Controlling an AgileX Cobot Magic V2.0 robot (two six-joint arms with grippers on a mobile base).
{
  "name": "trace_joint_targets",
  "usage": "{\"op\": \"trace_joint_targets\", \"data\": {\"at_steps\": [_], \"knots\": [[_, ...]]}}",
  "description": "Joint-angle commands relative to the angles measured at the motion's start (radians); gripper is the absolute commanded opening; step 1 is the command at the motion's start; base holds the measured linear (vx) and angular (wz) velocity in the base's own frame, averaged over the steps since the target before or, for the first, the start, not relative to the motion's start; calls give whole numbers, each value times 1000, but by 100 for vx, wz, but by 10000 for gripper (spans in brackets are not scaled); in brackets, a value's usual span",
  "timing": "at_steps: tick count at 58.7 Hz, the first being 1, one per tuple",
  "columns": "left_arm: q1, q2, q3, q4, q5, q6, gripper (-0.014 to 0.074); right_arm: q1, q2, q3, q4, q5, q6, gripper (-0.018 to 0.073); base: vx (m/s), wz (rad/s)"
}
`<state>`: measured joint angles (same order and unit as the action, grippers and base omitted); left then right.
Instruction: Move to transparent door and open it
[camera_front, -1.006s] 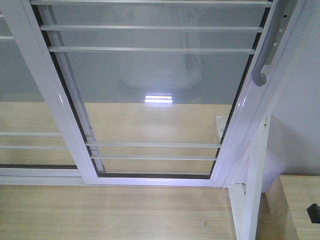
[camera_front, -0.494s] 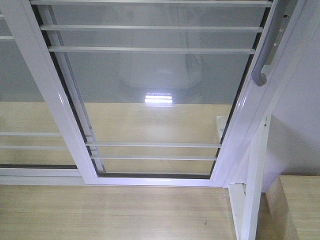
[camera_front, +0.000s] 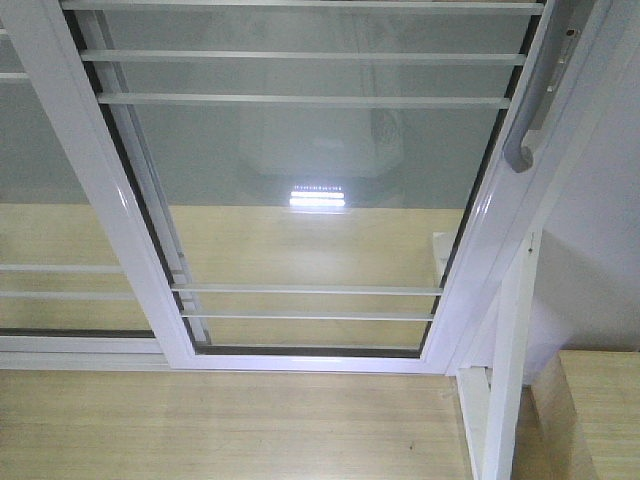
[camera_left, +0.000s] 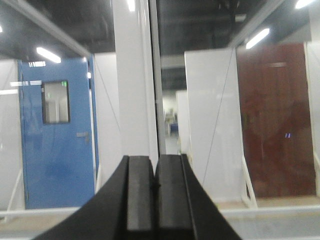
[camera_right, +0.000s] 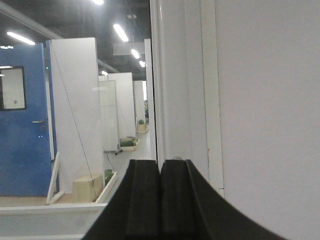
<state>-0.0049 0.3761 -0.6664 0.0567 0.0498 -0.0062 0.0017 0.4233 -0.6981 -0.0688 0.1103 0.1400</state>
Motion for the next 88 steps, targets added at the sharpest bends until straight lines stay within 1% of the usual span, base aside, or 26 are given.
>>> {"op": "trace_joint_targets", "data": {"at_steps": [1,9,24,34,40,45,53,55,59,62,67,80,88], "knots": [[-6,124,-69,-2,-42,-7,0,-4,125,-71,-7,-61,-2,-5,0,0],[-6,254,-74,-2,-61,-7,0,-4,249,-74,-6,-70,-2,-5,0,0],[-6,393,-74,-2,-50,-7,6,-4,423,-74,-6,-70,-2,4,0,0],[-6,468,-74,-2,-36,-7,44,-4,499,-74,-6,-70,-2,38,0,0],[-6,503,-74,-2,-31,-7,108,-4,518,-74,-6,-70,-2,88,0,0],[-6,525,-74,-2,-30,-8,190,-4,520,-74,-7,-70,-2,155,0,0],[-6,545,-74,-2,-30,-8,341,-4,520,-74,-8,-70,-27,314,0,0],[-6,549,-74,-3,-30,-9,370,-4,520,-74,-8,-70,-49,357,0,0],[-6,553,-74,-3,-32,-10,412,-4,520,-74,-8,-70,-57,432,0,0],[-6,554,-74,-3,-31,-10,428,-4,520,-73,-8,-69,-54,468,0,0],[-6,554,-74,-3,-31,-10,433,-4,520,-73,-2,-66,-42,497,0,0],[-6,554,-74,-11,-23,-11,433,-4,526,-73,-4,-6,-49,496,0,0],[-6,554,-74,-11,-23,-11,433,-4,566,-73,-20,-23,-51,496,0,0]]}}
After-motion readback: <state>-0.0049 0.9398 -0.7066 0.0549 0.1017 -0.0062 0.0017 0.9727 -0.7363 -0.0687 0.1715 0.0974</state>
